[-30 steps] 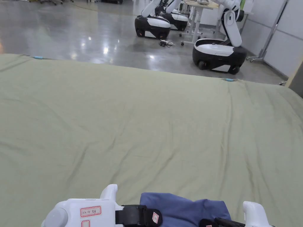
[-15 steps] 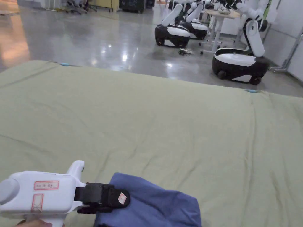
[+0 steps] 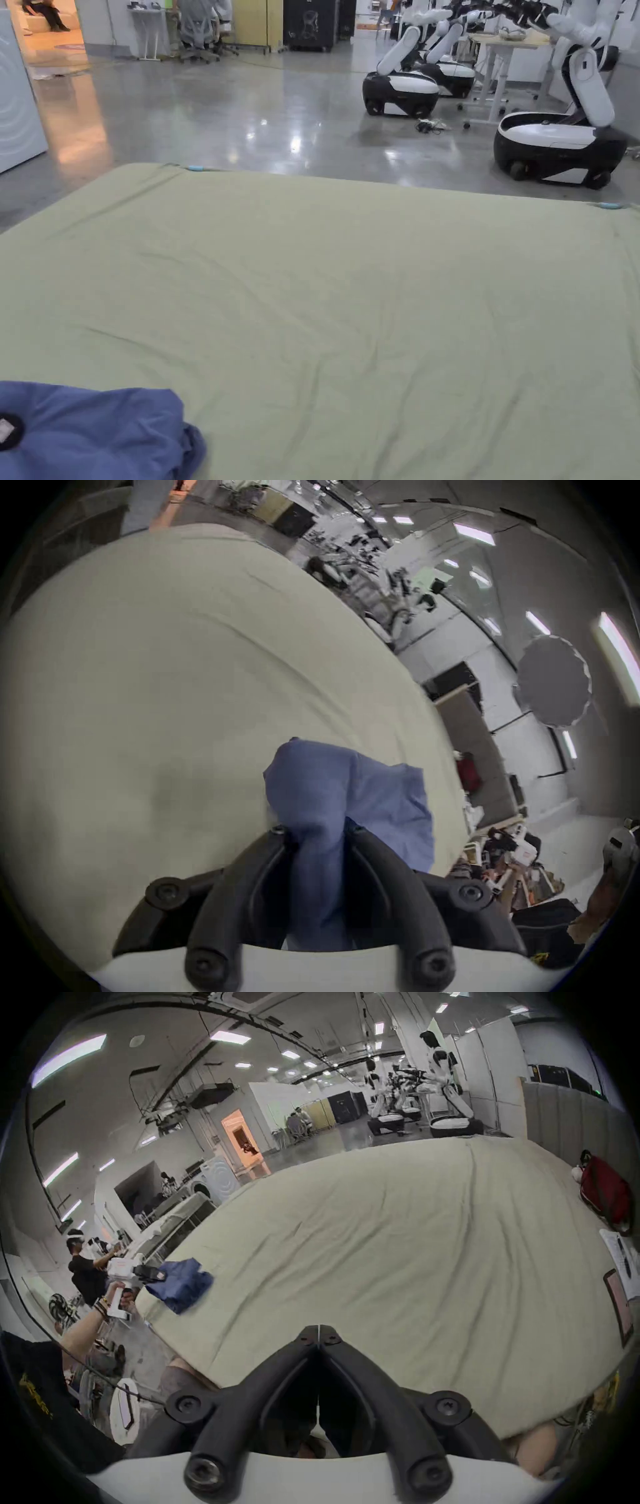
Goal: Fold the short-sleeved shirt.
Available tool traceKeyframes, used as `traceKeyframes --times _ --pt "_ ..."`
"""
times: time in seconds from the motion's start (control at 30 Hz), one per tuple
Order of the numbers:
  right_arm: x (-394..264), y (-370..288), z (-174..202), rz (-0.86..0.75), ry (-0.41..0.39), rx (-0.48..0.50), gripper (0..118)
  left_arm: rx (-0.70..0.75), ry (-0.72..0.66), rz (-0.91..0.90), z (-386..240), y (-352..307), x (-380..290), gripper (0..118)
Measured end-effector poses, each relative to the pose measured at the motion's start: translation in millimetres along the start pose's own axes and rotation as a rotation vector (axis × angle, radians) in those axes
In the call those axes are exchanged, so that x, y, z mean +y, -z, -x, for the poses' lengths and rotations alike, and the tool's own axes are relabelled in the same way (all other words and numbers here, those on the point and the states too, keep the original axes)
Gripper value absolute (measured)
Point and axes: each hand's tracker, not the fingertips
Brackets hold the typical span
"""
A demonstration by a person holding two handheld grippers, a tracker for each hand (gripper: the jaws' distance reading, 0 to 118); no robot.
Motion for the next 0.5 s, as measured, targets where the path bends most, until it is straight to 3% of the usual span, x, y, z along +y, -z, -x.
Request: traceKeyframes --times 0.1,0.3,0.33,0.4,0.43,0.5 --pt "-1 12 10 0.025 -0.011 0.015 2 0.005 -0.037 -0.016 6 -13 1 19" --pt "4 25 26 0.057 -0.044 0.028 2 0.035 0.016 -0.022 -15 0 -3 19" --pt "4 25 27 0.061 -0.05 0.028 2 0.045 -0.002 -0.026 -13 0 0 25" --pt "3 23 24 0.065 -0.061 0.034 2 0.098 -0.089 -0.042 -18 -3 2 109" --pt "3 21 23 0.065 -0.064 0.034 2 0.12 -0.092 -0.03 -22 -5 1 118" --pt "1 16 22 0.055 -0.071 0.038 2 0.1 -0.068 -0.102 -37 -27 -2 115"
